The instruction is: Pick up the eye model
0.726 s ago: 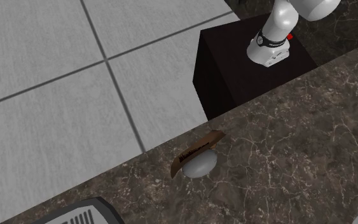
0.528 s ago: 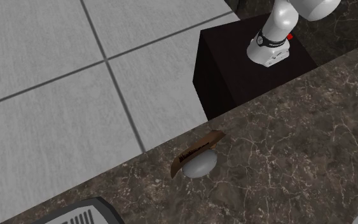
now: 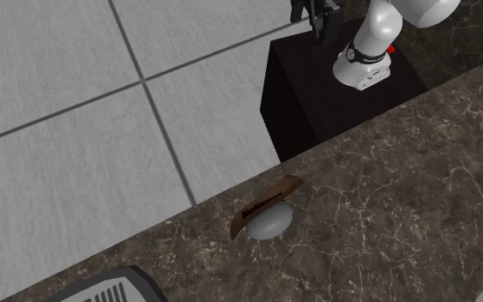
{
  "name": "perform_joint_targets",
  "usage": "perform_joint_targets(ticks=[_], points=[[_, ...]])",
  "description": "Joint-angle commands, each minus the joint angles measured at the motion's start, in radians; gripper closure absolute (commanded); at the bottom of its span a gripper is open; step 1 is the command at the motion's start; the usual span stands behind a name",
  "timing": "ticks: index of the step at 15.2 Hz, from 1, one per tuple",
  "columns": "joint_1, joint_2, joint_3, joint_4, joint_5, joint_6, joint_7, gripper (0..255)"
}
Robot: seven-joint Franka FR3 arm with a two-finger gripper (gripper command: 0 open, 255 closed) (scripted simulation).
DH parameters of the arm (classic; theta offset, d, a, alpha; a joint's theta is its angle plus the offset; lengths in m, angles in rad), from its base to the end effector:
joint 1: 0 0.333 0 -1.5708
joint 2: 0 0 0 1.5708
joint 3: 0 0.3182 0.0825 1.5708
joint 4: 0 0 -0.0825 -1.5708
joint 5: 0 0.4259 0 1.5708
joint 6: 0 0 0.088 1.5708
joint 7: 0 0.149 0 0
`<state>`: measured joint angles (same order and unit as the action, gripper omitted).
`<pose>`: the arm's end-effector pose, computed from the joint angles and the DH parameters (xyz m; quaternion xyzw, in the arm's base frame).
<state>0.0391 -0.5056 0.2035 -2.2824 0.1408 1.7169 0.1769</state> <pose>0.4149 0.1266 0.4859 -0.9992 -0.0061 0.0369 0.0133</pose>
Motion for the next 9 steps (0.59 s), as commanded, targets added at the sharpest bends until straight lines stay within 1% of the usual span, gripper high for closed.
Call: perform_joint_targets(ticks=[1,5,9], points=[[0.009,0.060,0.034,0.042,0.005,0.025,0.037,0],[0.023,0.186,0.099,0.139,-0.003,0.066,0.111,0],[0.039,0.323,0.158,0.254,-0.035,0.095,0.191,0]])
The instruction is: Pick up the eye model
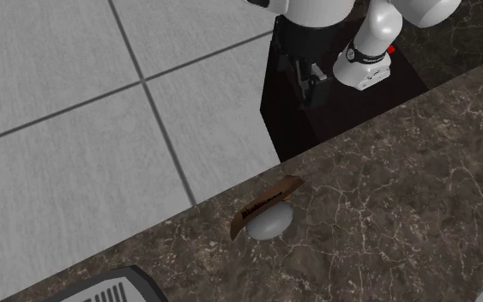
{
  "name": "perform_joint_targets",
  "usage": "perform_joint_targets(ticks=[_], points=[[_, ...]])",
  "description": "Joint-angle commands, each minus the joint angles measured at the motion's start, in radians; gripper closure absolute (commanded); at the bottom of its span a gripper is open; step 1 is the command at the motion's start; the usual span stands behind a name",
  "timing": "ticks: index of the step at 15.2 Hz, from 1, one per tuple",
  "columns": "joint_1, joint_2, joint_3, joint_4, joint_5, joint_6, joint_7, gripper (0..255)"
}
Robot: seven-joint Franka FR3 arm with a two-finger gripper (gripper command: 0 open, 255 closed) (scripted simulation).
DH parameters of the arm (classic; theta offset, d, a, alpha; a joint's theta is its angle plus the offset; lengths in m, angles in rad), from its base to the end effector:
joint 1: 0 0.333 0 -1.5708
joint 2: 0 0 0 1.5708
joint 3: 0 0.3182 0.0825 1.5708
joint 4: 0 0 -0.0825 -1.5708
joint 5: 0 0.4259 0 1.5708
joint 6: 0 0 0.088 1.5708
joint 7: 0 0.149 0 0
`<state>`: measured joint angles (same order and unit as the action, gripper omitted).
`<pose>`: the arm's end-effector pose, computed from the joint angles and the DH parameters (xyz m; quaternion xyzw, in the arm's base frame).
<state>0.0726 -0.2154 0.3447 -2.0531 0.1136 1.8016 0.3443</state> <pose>0.4762 0.2332 0.4695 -0.9994 -0.0176 0.0289 0.0088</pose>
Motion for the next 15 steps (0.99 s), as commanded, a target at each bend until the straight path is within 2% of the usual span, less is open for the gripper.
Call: perform_joint_targets(ticks=[1,8,15], points=[[0.011,0.068,0.030,0.056,-0.019,0.015,0.045,0],[0.071,0.338,0.103,0.320,-0.137,0.011,0.194,0],[0.204,0.645,0.118,0.689,-0.282,-0.073,0.313,0]])
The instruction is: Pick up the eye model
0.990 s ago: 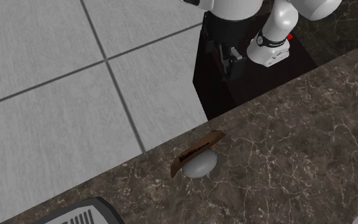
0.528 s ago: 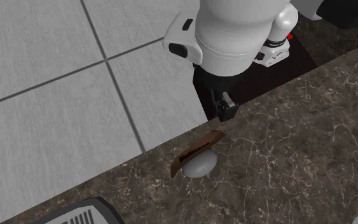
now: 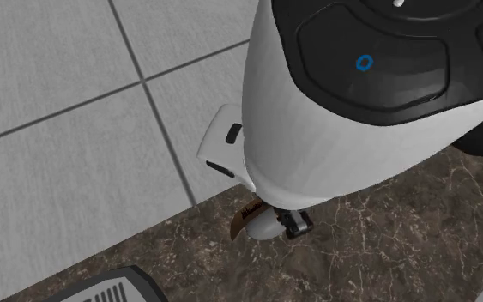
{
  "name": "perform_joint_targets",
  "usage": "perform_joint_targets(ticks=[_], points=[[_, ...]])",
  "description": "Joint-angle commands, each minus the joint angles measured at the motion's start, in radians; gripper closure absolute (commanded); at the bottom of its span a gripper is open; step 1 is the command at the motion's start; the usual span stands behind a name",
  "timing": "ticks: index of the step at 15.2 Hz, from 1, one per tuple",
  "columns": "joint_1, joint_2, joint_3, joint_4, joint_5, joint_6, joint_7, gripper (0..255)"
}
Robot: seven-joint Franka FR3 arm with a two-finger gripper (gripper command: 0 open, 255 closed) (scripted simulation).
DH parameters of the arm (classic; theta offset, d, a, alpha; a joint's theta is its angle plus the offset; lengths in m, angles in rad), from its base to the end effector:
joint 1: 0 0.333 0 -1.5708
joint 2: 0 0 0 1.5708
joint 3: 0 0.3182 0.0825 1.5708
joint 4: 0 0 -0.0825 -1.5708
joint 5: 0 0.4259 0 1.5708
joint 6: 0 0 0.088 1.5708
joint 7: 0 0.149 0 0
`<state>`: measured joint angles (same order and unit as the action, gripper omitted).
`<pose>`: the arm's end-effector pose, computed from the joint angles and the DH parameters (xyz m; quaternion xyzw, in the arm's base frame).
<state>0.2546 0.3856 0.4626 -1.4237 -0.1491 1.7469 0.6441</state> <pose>0.5691 0.4170 0.4449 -0.9992 -0.0366 0.0158 0.0017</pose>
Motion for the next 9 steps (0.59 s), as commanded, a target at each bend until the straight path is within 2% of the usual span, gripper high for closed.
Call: perform_joint_targets(ticks=[1,3,9], points=[[0.047,0.092,-0.003,0.127,-0.040,-0.040,0.025,0],[0.090,0.170,-0.010,0.240,-0.069,-0.077,0.038,0],[0.077,0.166,-0.012,0.152,-0.069,0.006,0.042,0]])
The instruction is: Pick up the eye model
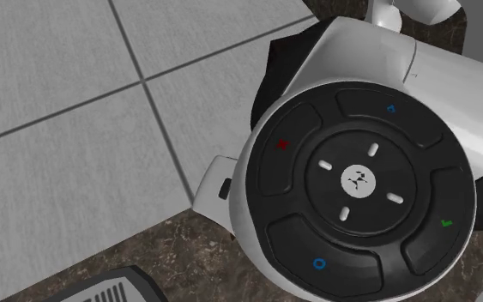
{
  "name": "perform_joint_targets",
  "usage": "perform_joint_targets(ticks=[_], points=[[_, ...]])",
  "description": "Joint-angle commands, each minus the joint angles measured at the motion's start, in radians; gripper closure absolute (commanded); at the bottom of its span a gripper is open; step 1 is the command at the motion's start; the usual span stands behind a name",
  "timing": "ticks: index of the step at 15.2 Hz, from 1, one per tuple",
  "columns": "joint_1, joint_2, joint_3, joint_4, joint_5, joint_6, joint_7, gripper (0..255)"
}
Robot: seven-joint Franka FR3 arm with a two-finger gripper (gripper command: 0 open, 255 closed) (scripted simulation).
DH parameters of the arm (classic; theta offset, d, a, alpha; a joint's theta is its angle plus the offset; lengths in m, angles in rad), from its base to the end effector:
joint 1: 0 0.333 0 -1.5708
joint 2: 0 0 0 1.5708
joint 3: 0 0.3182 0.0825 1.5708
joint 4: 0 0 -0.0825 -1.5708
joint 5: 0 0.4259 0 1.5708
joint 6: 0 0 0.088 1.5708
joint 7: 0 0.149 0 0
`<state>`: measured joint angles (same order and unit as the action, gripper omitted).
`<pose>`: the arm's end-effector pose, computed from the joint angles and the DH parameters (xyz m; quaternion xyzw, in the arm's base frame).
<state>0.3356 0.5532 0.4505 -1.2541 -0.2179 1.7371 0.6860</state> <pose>0.5897 0.4586 0.4144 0.9991 0.0406 -0.0128 0.0001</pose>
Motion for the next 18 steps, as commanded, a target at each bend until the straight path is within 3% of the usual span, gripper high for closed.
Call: perform_joint_targets(ticks=[1,3,4,13,18], points=[[-0.005,-0.001,-0.001,-0.031,0.000,0.029,0.001,0],[-0.006,-0.001,-0.001,-0.038,-0.001,0.037,0.001,0],[-0.005,0.000,-0.001,-0.036,-0.001,0.035,0.002,255],[-0.006,-0.001,-0.001,-0.038,-0.001,0.037,0.001,255],[0.003,-0.001,0.001,0.030,0.001,-0.030,-0.003,255]])
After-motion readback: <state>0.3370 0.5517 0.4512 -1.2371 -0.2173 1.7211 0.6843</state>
